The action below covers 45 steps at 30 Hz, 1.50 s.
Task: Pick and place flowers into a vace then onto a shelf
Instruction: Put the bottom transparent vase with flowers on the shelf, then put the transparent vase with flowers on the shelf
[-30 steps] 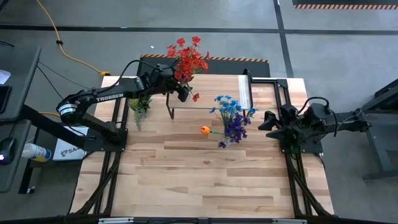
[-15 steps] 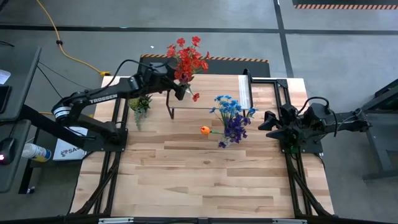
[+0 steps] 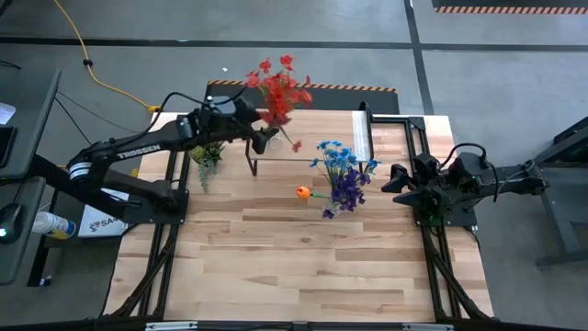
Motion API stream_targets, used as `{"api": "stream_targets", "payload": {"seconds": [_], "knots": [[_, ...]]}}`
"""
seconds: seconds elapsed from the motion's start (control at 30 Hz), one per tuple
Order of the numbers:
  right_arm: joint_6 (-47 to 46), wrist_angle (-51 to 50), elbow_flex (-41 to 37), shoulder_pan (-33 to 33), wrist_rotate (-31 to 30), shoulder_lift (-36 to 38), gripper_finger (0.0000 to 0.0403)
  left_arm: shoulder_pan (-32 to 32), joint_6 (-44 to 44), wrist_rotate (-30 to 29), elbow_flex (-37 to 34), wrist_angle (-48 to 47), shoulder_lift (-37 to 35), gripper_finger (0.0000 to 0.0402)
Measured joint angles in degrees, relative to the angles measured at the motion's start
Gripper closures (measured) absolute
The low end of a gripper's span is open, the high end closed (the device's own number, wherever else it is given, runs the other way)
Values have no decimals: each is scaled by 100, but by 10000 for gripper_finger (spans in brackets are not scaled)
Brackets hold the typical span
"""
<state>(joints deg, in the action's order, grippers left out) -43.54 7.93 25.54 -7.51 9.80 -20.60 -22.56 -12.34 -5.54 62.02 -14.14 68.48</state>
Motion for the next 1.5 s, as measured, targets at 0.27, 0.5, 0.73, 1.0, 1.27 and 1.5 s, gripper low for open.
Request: {"api": "stream_targets", "payload": {"seconds": [0.27,0.5,0.73,1.0,1.27,1.5], "knots": [[1,-1,0,1,0,0,150,714,-25,-103,0,-145,-663,37],[30,-7,0,-1,0,0,151,1575,-42,-659,2,-146,-1370,36],[154,-16,0,1,0,0,151,2393,-42,-1314,2,-150,-1864,38],[154,-21,0,0,0,0,150,3267,-42,-1537,2,-158,-2043,36],[154,-42,0,0,0,0,151,3969,-167,-1539,2,-293,-2051,36],[154,-45,0,-2,0,0,150,4496,-168,-1635,2,-305,-2021,37]]}}
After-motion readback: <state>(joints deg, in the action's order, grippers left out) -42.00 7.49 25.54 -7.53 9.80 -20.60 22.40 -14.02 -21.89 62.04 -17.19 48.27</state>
